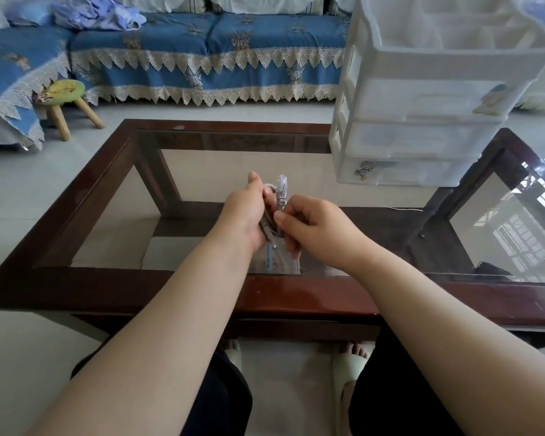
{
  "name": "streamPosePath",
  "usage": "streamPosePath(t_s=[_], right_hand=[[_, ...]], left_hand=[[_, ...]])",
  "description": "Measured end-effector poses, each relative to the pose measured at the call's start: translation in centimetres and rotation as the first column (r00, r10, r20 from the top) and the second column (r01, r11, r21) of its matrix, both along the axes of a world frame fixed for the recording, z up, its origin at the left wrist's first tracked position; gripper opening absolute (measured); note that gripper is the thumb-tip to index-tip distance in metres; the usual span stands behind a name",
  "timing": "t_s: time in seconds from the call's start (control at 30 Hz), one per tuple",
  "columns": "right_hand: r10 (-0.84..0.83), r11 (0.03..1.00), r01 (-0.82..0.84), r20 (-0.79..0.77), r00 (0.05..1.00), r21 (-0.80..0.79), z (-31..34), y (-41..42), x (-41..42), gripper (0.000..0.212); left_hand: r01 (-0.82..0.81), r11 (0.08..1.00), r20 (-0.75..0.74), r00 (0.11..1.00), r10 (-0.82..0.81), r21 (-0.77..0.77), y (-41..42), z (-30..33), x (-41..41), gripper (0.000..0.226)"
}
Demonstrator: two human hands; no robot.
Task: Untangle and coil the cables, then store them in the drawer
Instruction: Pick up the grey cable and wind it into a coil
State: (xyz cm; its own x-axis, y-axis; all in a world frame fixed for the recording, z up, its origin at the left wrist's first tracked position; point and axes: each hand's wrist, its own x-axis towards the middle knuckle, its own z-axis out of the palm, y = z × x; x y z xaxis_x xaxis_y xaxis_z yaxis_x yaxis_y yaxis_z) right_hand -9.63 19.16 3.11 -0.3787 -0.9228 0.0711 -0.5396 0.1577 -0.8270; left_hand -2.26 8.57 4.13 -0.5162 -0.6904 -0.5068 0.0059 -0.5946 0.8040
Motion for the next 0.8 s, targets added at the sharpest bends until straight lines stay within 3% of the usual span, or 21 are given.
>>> streamPosePath(t_s=[0.13,0.33,0.47,0.53,0.57,0.6,0.67,0.73,0.8], right_hand=[[-0.071,0.997,0.071,0.112,0.991,0.004,-0.1,-0.5,-0.2,0.026],[-0.122,0.991,0.128,0.186,0.975,-0.023,-0.2,-0.4,0.1,0.03],[-0.181,0.97,0.199,-0.129,0.975,0.142,0.2,-0.1,-0.8,0.023],[-0.269,0.93,0.33,-0.313,0.911,0.161,0.5,0.2,-1.5,0.023],[-0.31,0.915,0.379,-0.36,0.88,0.138,0.6,0.3,-1.9,0.033],[-0.311,0.925,0.367,-0.358,0.881,0.101,0.6,0.5,-2.3,0.045],[-0.162,0.981,0.182,-0.233,0.959,0.064,0.6,0.7,-2.9,0.061],[0.027,0.996,-0.019,-0.095,0.995,0.086,0.8,0.9,-3.2,0.055],[0.071,0.991,-0.058,-0.11,0.991,0.117,0.7,0.8,-3.2,0.042]], left_hand=[[-0.04,0.995,0.043,0.998,0.044,-0.095,0.6,-0.5,-0.2,0.053],[0.11,0.868,0.228,0.974,0.004,-0.484,2.3,-1.1,-0.9,0.054],[0.276,0.793,0.33,0.938,-0.101,-0.544,2.2,-1.8,-1.3,0.055],[0.338,0.754,0.375,0.918,-0.132,-0.563,2.5,-1.7,-1.2,0.059],[0.36,0.74,0.39,0.91,-0.144,-0.568,2.6,-1.4,-1.2,0.06],[0.383,0.731,0.4,0.902,-0.164,-0.565,2.7,-1.2,-1.1,0.062],[0.44,0.744,0.398,0.882,-0.252,-0.502,2.8,-0.7,-0.8,0.064],[0.447,0.797,0.344,0.883,-0.319,-0.407,2.8,-0.3,-0.6,0.058],[0.406,0.846,0.274,0.906,-0.323,-0.346,2.8,-0.2,-0.4,0.054]])
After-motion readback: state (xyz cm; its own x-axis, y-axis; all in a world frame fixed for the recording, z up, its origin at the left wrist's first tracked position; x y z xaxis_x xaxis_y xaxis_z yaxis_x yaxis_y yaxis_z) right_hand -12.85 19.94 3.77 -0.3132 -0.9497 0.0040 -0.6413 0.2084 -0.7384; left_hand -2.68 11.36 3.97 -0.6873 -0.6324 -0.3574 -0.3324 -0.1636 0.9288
